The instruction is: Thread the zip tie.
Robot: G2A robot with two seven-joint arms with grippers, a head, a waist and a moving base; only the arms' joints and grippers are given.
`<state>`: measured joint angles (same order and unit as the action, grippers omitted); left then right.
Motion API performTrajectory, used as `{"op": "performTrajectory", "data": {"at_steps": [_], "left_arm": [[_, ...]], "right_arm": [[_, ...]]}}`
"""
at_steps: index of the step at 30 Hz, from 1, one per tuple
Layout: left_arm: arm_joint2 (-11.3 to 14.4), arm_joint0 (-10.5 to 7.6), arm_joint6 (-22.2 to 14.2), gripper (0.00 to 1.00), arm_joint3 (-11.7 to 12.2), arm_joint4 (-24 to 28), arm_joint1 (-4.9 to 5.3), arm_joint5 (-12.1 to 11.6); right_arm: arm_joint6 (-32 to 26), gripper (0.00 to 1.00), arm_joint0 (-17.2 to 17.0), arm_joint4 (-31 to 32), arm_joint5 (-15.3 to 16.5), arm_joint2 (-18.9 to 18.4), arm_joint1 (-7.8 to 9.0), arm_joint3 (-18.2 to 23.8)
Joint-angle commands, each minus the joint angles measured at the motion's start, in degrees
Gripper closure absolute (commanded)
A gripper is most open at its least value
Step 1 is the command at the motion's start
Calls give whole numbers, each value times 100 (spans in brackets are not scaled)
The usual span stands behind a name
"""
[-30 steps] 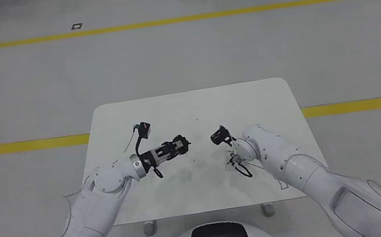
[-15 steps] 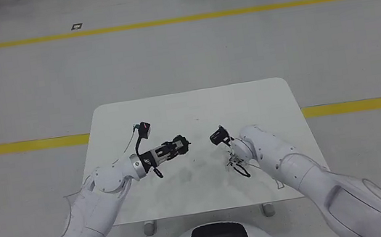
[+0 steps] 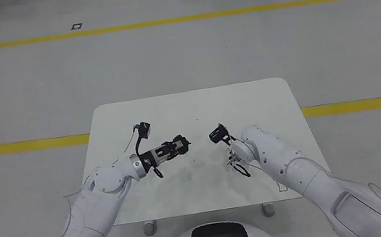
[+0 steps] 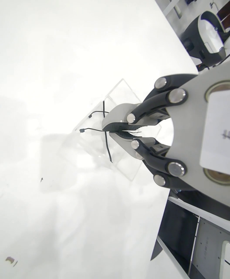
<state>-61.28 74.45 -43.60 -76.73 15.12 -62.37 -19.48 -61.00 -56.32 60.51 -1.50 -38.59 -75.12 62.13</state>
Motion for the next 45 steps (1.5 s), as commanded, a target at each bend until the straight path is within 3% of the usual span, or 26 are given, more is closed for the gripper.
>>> {"op": "performTrajectory", "data": {"at_steps": [1, 8, 16, 20, 24, 32, 36, 39, 45], "left_arm": [[0, 0, 0, 100, 0, 0, 0, 0], [0, 0, 0, 100, 0, 0, 0, 0], [0, 0, 0, 100, 0, 0, 0, 0], [0, 0, 0, 100, 0, 0, 0, 0], [0, 0, 0, 100, 0, 0, 0, 0], [0, 0, 0, 100, 0, 0, 0, 0], [0, 0, 0, 100, 0, 0, 0, 0], [0, 0, 0, 100, 0, 0, 0, 0], [0, 0, 0, 100, 0, 0, 0, 0]], "right_arm": [[-28, 100, -112, 40, 35, -140, 71, 217], [22, 100, -641, -4, 451, -907, 390, 1043], [597, 100, -1598, -444, 1409, -2216, 805, 2044], [881, 100, -1925, -798, 1942, -2621, 915, 2262], [1212, 100, -2088, -1219, 2098, -2847, 964, 2300], [1212, 100, -2088, -1219, 2098, -2847, 964, 2300], [1817, 100, -2261, -1630, 2098, -2961, 977, 2358], [2151, 100, -2462, -2301, 2098, -3000, 1061, 2692], [2754, 100, -2752, -3025, 2098, -2924, 1420, 3157]]}}
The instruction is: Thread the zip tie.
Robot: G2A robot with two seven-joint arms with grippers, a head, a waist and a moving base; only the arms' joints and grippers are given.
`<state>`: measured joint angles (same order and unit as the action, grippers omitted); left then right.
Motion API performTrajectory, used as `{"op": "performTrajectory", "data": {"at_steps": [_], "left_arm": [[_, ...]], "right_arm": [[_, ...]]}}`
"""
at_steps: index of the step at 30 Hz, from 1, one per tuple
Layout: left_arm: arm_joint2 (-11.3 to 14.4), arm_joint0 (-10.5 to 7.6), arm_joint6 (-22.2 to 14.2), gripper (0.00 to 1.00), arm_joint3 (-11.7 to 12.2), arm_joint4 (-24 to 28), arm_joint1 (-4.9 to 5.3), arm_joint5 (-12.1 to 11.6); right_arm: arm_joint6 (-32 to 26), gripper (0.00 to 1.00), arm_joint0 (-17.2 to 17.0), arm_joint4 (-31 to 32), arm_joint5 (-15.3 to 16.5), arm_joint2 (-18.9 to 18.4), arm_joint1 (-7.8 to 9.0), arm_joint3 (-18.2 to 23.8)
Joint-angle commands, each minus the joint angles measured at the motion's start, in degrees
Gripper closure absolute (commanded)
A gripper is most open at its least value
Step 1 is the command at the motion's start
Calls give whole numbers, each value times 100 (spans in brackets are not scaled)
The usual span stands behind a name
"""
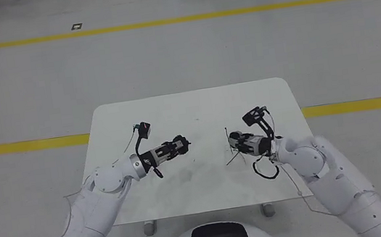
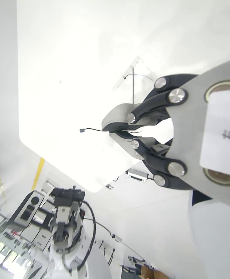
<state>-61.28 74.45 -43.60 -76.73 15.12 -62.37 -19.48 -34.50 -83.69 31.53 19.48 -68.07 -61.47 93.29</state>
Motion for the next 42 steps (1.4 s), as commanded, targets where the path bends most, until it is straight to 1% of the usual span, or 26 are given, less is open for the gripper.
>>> {"op": "performTrajectory", "data": {"at_steps": [1, 5, 6, 17, 18, 20, 23, 25, 26, 29, 32, 35, 38, 40, 42], "left_arm": [[0, 0, 0, 100, 0, 0, 0, 0], [0, 0, 0, 100, 0, 0, 0, 0], [0, 0, 0, 100, 0, 0, 0, 0], [0, 0, 0, 100, 0, 0, 0, 0], [4, 37, 73, 100, -51, 110, -8, 0], [-36, 136, 48, 100, -163, 370, -5, 0], [-105, 345, 240, 100, -337, 460, -4, 0], [-123, 486, 356, 100, -433, 526, -17, 0], [-130, 560, 421, 100, -486, 540, -29, 0], [-113, 726, 597, 100, -570, 555, -78, 0], [-48, 820, 764, 100, -602, 491, -141, 0], [39, 849, 853, 100, -582, 469, -223, 0], [91, 836, 971, 100, -529, 520, -313, 0], [101, 832, 1073, 100, -486, 534, -373, 0], [88, 825, 1191, 100, -544, 470, -414, 0]], "right_arm": [[207, 100, -33, -227, 0, 61, 109, 80], [494, 100, 24, -718, 0, 315, 356, 252], [502, 100, 37, -750, 0, 336, 373, 261], [502, 100, 37, -750, 0, 336, 373, 261], [586, 100, 7, -812, -23, 343, 364, 252], [809, 100, -67, -1043, 0, 356, 344, 255], [1325, 100, -191, -1262, 0, 388, 334, 373], [1695, 100, -294, -1299, 0, 498, 337, 532], [1925, 100, -350, -1358, 0, 575, 347, 608], [2428, 100, -425, -1299, 0, 770, 393, 585], [2857, 100, -430, -1291, 0, 966, 438, 550], [3330, 100, -404, -1309, 0, 1183, 493, 497], [3763, 100, -360, -1358, 0, 1381, 554, 458], [3930, 100, -320, -1403, 0, 1525, 607, 443], [3979, 100, -298, -1442, 0, 1582, 631, 452]]}}
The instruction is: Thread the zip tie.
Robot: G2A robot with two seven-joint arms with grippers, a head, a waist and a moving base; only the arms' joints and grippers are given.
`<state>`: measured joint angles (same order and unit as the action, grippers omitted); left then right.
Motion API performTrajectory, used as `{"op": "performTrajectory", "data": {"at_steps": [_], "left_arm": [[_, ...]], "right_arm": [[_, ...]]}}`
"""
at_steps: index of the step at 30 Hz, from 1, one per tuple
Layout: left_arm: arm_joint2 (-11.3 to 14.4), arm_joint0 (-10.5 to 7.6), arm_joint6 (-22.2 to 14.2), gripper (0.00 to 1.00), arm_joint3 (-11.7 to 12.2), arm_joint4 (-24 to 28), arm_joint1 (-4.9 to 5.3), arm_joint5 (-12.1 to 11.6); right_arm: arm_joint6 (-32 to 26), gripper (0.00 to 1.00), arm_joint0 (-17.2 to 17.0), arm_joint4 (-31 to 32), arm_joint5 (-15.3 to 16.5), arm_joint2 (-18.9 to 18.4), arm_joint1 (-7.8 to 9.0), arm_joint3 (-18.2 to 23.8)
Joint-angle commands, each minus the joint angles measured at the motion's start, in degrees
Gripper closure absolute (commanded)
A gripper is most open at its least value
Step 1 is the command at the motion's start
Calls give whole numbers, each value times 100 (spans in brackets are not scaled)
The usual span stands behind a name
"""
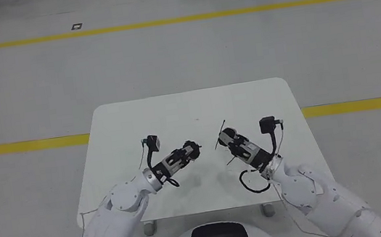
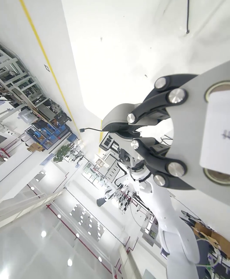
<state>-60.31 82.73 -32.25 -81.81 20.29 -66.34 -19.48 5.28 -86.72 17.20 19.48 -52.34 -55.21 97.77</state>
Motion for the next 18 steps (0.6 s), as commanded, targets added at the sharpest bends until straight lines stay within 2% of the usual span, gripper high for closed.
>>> {"op": "performTrajectory", "data": {"at_steps": [1, 9, 12, 18], "left_arm": [[-18, -8, 71, 100, -66, -120, -23, 0], [-18, -8, 71, 100, -66, -120, -23, 0], [49, 52, 114, 100, -40, -19, -34, 7], [70, 173, 155, 100, 39, 216, -64, 0]], "right_arm": [[1, 100, 5, -10, 0, 8, 5, 4], [1, 100, 5, -10, 0, 8, 5, 4], [28, 100, -15, -53, 0, 18, -16, 67], [446, 100, -82, 25, 0, 71, -78, 19]]}}
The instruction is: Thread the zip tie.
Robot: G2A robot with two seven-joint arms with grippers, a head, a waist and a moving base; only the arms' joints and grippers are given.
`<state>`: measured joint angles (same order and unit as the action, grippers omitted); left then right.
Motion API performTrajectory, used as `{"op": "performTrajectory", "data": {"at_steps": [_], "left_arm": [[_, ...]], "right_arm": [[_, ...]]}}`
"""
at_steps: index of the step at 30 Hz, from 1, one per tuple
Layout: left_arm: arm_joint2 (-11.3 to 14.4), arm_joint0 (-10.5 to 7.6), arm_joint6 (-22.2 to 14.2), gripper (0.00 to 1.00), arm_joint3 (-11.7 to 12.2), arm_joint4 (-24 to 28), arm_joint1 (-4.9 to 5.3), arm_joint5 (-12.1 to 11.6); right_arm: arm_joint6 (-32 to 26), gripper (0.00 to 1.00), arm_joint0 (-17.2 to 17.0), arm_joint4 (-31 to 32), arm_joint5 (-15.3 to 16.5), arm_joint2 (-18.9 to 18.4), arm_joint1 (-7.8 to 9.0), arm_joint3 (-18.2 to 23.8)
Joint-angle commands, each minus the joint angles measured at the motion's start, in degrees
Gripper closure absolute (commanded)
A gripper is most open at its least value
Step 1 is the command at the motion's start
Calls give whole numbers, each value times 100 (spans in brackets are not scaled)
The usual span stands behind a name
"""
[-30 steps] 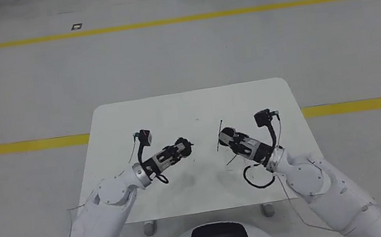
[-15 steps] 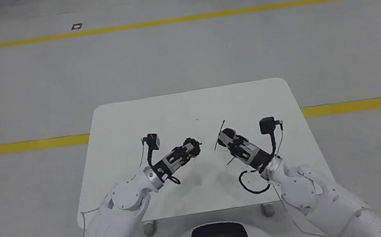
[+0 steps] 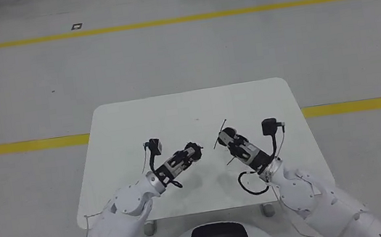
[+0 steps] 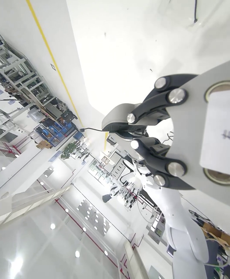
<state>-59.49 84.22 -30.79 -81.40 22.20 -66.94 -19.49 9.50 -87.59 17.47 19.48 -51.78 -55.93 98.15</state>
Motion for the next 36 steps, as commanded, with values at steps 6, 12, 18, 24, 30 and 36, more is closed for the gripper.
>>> {"op": "performTrajectory", "data": {"at_steps": [6, 12, 18, 24, 30, 36], "left_arm": [[-42, 150, 30, 100, -7, 194, -70, 1], [-57, 231, 113, 100, -4, 177, -169, 1], [-17, 162, 32, 100, 213, 322, -222, 1], [-17, 162, 32, 100, 213, 322, -222, 1], [64, 241, 498, 100, 63, -2, -245, 1], [40, 418, 958, 100, -252, -510, -271, 1]], "right_arm": [[273, 100, 59, 61, 0, 181, -46, -226], [598, 100, 154, 184, 0, 391, -75, -450], [726, 100, 193, 290, 0, 414, -76, -481], [726, 100, 193, 290, 0, 414, -76, -481], [750, 100, 151, 301, 0, 409, -142, -558], [901, 100, 189, 372, 0, 509, -241, -661]]}}
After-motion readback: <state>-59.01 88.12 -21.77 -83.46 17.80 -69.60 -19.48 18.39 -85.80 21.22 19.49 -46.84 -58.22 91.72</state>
